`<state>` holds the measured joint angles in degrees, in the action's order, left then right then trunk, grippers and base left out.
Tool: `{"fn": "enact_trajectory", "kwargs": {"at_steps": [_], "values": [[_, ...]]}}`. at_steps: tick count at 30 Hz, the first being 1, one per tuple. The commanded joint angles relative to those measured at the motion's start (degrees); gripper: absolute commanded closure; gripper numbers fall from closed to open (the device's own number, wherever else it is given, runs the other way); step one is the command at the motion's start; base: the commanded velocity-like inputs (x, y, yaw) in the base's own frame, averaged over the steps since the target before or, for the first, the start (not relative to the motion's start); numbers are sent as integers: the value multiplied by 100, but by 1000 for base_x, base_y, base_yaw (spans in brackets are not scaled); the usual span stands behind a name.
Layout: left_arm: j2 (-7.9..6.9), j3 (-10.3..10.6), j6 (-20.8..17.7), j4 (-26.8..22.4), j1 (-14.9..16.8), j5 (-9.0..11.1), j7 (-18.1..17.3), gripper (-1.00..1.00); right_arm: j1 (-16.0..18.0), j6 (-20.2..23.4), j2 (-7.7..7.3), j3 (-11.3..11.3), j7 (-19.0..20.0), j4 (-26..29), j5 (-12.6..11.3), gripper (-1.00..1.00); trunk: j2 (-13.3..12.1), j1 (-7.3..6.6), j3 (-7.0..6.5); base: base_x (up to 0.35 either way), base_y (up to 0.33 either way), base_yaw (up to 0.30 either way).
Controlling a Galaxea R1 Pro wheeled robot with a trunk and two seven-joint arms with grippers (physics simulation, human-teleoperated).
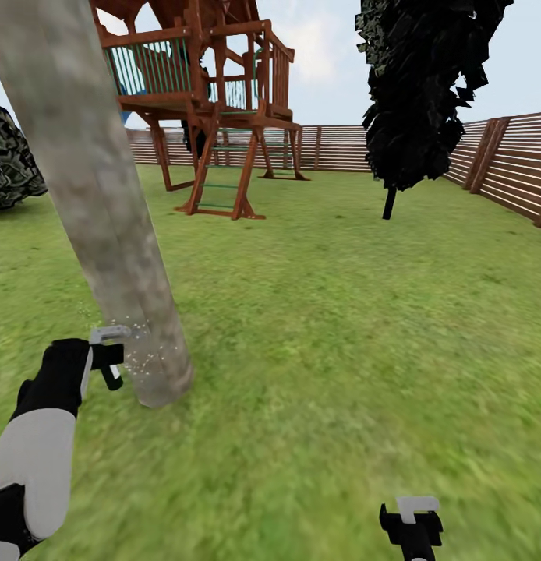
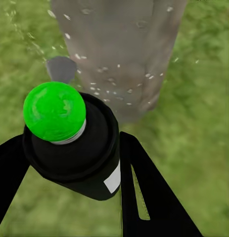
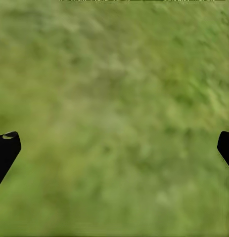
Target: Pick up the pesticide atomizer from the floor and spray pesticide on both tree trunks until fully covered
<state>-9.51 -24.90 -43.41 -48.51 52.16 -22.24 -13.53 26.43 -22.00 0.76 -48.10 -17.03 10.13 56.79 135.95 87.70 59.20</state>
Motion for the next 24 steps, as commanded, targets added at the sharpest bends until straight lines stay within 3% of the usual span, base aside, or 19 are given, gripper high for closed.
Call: {"fn": "enact_trajectory", "kwargs": {"at_steps": [1, 5, 20, 24], "values": [[10, -18, -18, -8, 5, -53, -53, 100, 3, -15, 3, -43, -20, -2, 60, -100, 2, -1, 5, 69, -222, 134], [34, -9, -13, 1, 5, -53, -52, 100, 4, -15, 3, -45, -20, -2, 60, -100, 2, -1, 5, 85, -256, 206], [40, -15, -9, 66, -3, -65, -32, 100, 4, -15, 2, -50, -20, 5, 59, -100, 2, -1, 5, 40, -270, 10], [26, -74, 3, 123, -111, -52, -3, 100, 6, -15, 3, -42, -20, -2, 60, -100, 2, -1, -4, 22, -273, 190]]}}
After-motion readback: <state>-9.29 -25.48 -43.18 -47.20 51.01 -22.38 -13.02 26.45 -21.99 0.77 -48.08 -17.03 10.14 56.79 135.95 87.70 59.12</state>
